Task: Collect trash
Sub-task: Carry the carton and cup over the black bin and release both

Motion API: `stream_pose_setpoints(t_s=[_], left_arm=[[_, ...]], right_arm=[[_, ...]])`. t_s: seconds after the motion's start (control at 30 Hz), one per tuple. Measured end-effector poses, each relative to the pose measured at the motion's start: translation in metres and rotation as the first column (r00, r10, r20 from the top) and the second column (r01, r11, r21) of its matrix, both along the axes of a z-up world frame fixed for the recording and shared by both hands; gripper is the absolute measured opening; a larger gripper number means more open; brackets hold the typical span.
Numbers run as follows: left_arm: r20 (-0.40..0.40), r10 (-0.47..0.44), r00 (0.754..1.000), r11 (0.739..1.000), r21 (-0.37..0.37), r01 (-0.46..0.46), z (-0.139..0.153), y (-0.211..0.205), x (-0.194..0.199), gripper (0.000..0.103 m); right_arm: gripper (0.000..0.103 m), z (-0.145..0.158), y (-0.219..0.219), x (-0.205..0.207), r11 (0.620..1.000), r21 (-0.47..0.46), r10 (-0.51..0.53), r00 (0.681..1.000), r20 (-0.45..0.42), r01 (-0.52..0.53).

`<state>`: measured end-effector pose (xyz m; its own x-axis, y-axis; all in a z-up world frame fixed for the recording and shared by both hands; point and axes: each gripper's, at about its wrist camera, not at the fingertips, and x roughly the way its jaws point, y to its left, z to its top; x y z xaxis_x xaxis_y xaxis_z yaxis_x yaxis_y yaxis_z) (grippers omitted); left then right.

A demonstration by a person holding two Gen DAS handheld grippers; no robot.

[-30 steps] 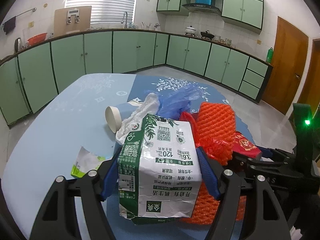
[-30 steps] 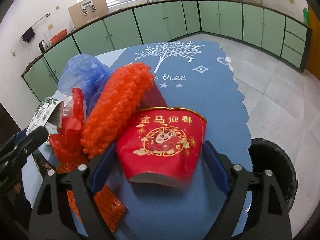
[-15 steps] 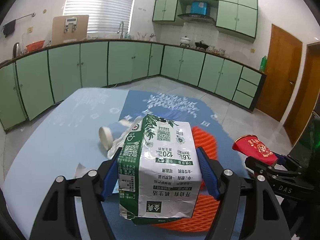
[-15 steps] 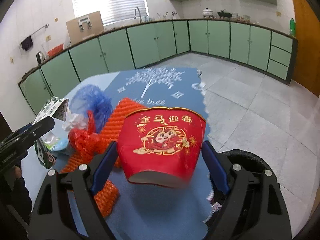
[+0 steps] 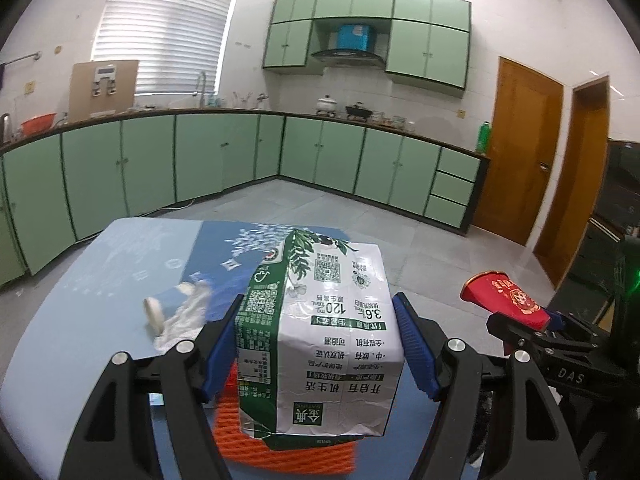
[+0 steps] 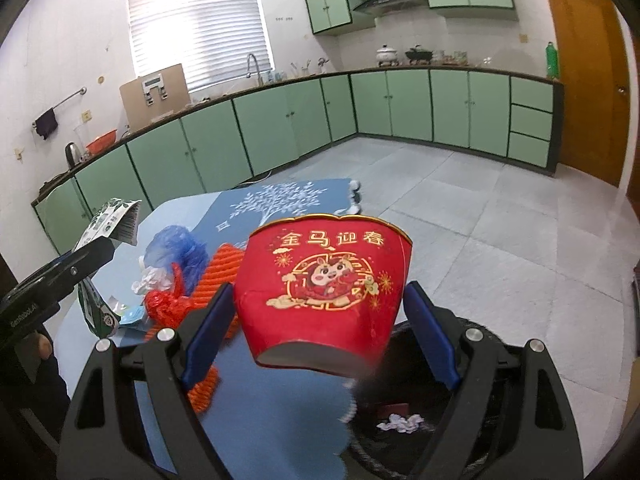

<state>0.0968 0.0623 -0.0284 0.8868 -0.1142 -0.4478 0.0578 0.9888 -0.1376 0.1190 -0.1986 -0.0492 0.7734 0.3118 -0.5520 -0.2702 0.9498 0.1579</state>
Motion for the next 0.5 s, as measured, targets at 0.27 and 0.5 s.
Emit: stream_pose_setpoints(t_s=[0.27,0.5], left_arm=[[-0.012,-0.132,0.991,0.991,-0.016,0.131,-0.003,-0.053,0.020,0.071],[-0.021,-0.236,0.972,0.972,-0.022,0.235,-0.018,-0.108,0.045,0.071]], right_arm=[[0.082,-0.009,-0.053,-0.006,0.993,-0.016,-0.119,0.993,-0.008,0.119],[0.082,-0.025,-0.100,-0.006,0.974,-0.033,-0.225,0.974,-0.018,0.225]])
